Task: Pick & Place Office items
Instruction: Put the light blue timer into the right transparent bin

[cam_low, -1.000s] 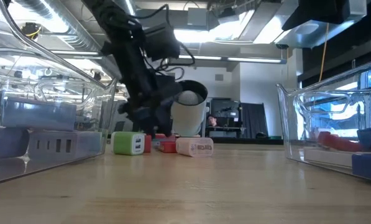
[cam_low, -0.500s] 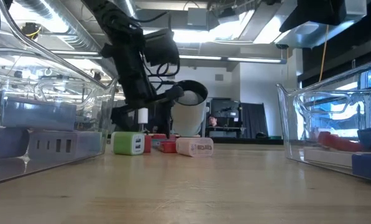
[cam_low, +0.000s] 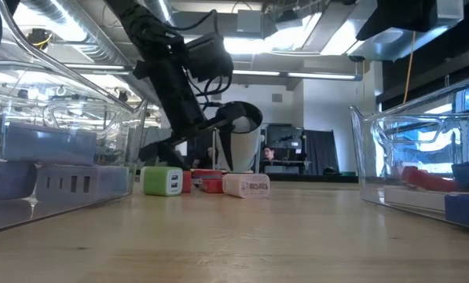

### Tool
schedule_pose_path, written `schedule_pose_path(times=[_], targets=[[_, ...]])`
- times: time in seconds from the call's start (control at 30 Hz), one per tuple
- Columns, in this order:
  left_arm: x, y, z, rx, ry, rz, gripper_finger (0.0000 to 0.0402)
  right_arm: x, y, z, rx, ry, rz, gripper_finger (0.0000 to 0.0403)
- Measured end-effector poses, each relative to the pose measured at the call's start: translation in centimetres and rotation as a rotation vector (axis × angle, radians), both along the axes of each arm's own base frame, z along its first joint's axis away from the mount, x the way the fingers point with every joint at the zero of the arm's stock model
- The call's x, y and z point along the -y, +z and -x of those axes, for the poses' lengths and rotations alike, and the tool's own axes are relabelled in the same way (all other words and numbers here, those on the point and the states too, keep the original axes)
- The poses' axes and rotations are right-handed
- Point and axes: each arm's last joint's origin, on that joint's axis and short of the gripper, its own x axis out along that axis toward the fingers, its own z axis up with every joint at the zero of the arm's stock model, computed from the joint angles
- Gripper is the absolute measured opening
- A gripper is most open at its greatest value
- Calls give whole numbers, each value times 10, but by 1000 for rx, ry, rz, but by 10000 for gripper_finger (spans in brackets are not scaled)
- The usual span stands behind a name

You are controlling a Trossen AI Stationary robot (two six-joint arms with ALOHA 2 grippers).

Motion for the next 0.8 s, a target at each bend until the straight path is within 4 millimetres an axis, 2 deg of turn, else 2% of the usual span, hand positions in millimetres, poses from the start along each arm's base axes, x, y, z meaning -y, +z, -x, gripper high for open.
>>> schedule_pose_path(times=[0.17,0.3,0.5,0.73,0.8], targets=[[-2,-4,0,-27,5,-67,297,0,0,0,-3,18,12,272],[-5,-3,-2,-38,-91,-159,278,0,0,0,-4,21,15,272],[-4,1,-4,-70,-490,-289,255,0,0,0,-6,27,20,272],[-2,24,-1,-66,-915,-494,265,0,0,0,-3,15,10,272],[-2,29,0,-66,-951,-529,271,0,0,0,-2,9,6,272]])
